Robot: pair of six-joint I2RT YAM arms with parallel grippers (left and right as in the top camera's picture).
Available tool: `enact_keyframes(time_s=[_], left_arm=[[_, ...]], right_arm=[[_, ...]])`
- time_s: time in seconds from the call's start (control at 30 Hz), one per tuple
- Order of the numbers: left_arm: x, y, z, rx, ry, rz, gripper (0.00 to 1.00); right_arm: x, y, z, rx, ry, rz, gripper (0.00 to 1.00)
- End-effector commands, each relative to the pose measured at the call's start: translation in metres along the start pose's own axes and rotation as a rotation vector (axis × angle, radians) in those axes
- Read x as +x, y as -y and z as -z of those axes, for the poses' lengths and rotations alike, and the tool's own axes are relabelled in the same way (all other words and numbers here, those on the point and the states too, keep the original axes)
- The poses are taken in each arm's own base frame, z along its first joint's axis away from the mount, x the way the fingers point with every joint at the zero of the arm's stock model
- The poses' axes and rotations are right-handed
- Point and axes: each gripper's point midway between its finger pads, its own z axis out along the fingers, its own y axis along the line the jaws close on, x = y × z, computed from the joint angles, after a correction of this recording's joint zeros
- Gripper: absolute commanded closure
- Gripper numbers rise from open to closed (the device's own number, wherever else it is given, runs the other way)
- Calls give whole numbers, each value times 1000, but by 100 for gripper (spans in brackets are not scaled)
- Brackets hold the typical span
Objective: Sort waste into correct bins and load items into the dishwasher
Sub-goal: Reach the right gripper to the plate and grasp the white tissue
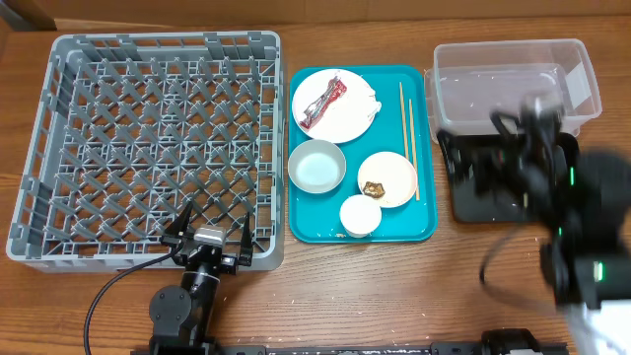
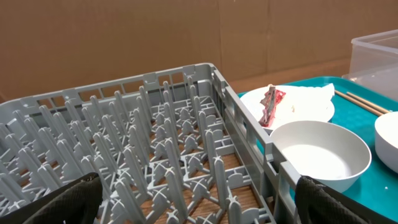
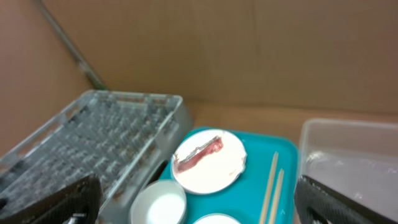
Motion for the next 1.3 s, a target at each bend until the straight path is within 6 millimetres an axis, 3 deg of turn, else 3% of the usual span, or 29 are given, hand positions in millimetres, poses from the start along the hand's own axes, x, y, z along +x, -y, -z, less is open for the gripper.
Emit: enact_keyframes(time_s=[0.0,0.17,0.3,0.43,0.5,0.6,0.7,0.87,1.27], left_arm=[[0,0,0,0,4,-16,0],[0,0,0,0,4,-16,0],[0,0,0,0,4,-16,0],[0,0,0,0,4,-16,0],[0,0,0,0,4,-16,0],[0,0,0,0,4,-16,0],[0,0,0,0,4,-16,0],[0,0,0,0,4,-16,0],[0,0,0,0,4,-16,0]], right_arm=[[-20,-10,-63,-107,-211,-81,0],[-4,-10,-141,-92,-464,-146,0],[33,-11,-206,-53,-597,-127,0],[68,-16,-254,-94,-608,-110,0],[88,-20,-264,-124,-650,-132,0],[122,2,-284,-15,-691,-101,8],[149,34,-294,221,-713,-89,7],[188,45,-312,363,-731,-19,0],[221,48,-330,390,-739,-3,8]])
